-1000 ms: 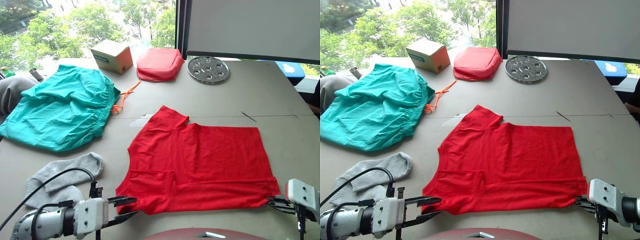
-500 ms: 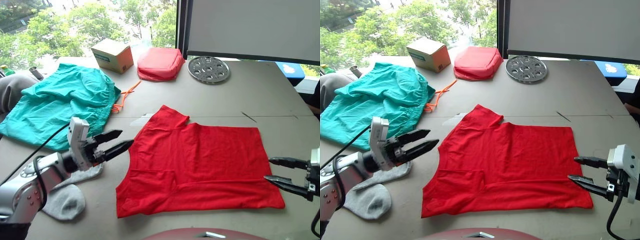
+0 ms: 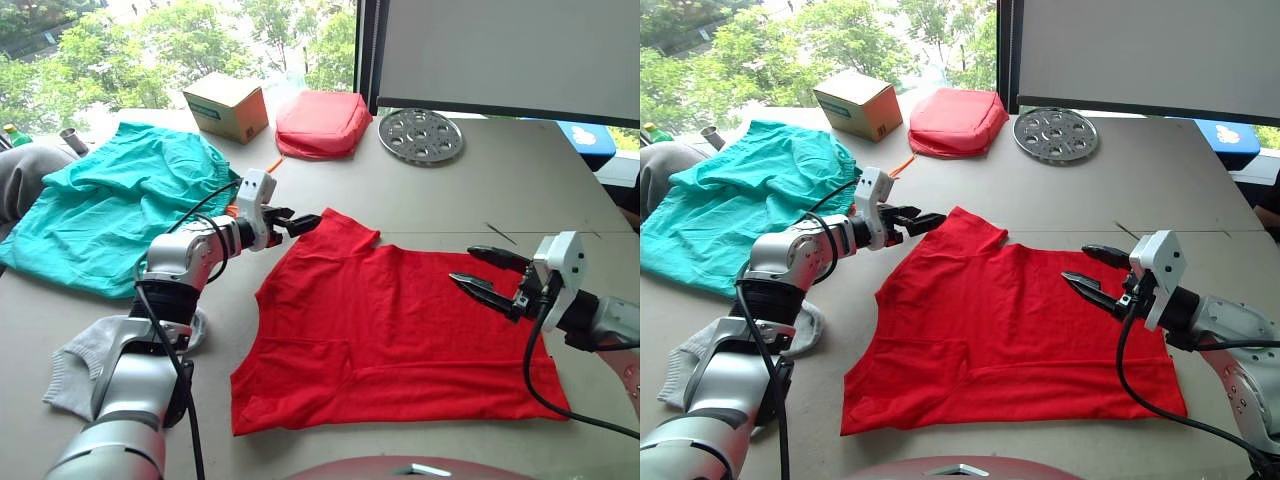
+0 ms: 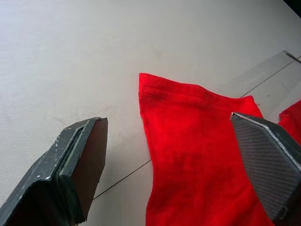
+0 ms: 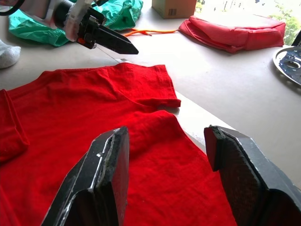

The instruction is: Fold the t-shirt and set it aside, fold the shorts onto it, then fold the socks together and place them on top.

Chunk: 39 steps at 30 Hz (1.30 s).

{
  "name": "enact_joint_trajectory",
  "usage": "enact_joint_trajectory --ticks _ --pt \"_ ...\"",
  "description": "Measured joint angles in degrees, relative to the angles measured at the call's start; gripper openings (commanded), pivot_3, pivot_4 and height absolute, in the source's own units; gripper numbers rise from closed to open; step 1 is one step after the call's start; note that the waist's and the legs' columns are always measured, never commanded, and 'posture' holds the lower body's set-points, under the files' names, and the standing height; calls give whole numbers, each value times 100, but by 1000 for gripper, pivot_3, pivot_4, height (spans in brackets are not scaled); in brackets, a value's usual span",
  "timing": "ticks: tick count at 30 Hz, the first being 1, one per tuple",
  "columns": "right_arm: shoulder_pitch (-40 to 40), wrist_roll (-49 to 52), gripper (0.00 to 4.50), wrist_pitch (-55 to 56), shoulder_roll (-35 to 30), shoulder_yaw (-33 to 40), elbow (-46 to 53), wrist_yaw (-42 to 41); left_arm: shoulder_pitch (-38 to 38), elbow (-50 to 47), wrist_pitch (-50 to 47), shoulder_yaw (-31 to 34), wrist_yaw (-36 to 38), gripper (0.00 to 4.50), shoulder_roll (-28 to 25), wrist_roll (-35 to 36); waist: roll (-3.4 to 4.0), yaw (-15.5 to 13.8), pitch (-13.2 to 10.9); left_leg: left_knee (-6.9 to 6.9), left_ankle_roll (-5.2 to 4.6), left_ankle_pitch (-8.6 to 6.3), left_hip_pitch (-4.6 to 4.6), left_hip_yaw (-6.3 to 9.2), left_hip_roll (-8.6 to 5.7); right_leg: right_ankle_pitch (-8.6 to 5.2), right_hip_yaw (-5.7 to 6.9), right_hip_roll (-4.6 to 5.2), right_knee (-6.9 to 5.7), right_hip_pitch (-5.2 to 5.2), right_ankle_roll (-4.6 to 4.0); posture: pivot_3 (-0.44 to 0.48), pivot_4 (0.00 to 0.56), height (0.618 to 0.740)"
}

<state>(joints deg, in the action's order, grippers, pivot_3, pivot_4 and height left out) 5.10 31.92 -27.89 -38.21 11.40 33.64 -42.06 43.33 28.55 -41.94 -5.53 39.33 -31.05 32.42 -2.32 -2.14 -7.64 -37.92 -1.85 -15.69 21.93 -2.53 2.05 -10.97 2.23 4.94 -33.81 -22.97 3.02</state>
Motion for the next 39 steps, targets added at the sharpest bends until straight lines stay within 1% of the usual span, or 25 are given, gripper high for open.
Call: enact_joint_trajectory --ticks 2,7,11,12,17,18,19,22,25,26,27,33,34,37,39 --pt "38 -57 2718 54 46 -39 26 85 200 450 -40 0 306 4439 107 -172 0 8 0 -7 -1 0 2 -1 1 0 0 0 0 0 2 0 150 739" --pt "220 -146 2718 99 69 -32 144 206 567 1073 -264 58 1007 4439 135 -320 0 0 0 -12 -2 -1 5 5 1 -1 1 0 -1 0 1 0 150 739" --pt "316 -258 2718 181 127 -42 145 271 889 1650 -377 168 1295 4439 218 -424 -1 -8 1 -15 -3 -2 6 6 -1 -1 1 0 -2 1 1 0 150 739" --pt "335 -307 2718 200 147 -43 147 306 1049 1963 -431 277 1377 4439 318 -444 -1 -10 1 -18 -4 -2 9 9 -1 -1 1 0 -2 1 1 0 150 739" --pt "393 -405 2718 255 165 -39 212 380 1376 2461 -478 346 1501 4439 467 -652 -1 -11 1 -19 -4 -3 11 13 -2 -1 2 0 -3 1 1 0 150 739" --pt "441 -412 2718 265 164 -37 258 380 1438 2541 -513 355 1531 3936 493 -694 -2 -11 1 -19 -4 -3 12 15 -2 -1 3 -1 -3 1 1 0 150 739" --pt "497 -423 2718 285 164 -37 294 380 1500 2637 -550 357 1559 3675 534 -764 -1 -11 1 -19 -4 -3 13 16 -2 -1 3 -1 -3 1 1 0 150 739" --pt "606 -444 2718 313 164 -30 358 385 1540 2824 -581 355 1615 2144 665 -911 -1 8 1 -20 -5 -3 13 15 -2 -1 3 -1 -4 1 2 0 150 739" --pt "738 -456 2718 320 165 -8 377 396 1554 2902 -571 356 1615 721 724 -1076 -2 5 1 -20 -5 -3 13 16 -2 -1 3 -1 -3 0 1 0 150 739" --pt "808 -466 2718 322 165 3 378 396 1554 2930 -548 356 1611 284 728 -1126 -1 5 1 -20 -5 -3 13 16 -2 -1 3 -1 -3 0 1 0 150 739" --pt "855 -473 2718 326 164 26 377 394 1553 2943 -496 356 1598 43 736 -1191 -1 4 1 -20 -5 -3 14 17 -2 -1 3 -1 -3 0 1 0 150 739" --pt "981 -485 2718 375 163 86 378 387 1547 2943 246 472 1561 43 753 -1438 -1 5 1 -20 -5 -3 14 16 0 0 3 0 -3 -1 1 0 150 739" --pt "969 -491 2718 387 162 84 377 386 1451 2785 756 480 1608 43 715 -1555 -1 7 0 -20 -5 -3 15 14 1 0 2 0 -3 -4 0 0 150 739" --pt "955 -499 2718 392 162 82 376 382 1354 2521 1408 476 1766 43 612 -1707 0 2 0 -20 -5 -3 16 16 2 1 3 0 -3 -4 -1 0 150 739" --pt "920 -500 2718 400 159 81 373 373 1267 2290 1641 482 1883 43 530 -1762 0 1 0 -20 -5 -3 15 14 2 1 2 0 -3 -4 -2 0 150 739"
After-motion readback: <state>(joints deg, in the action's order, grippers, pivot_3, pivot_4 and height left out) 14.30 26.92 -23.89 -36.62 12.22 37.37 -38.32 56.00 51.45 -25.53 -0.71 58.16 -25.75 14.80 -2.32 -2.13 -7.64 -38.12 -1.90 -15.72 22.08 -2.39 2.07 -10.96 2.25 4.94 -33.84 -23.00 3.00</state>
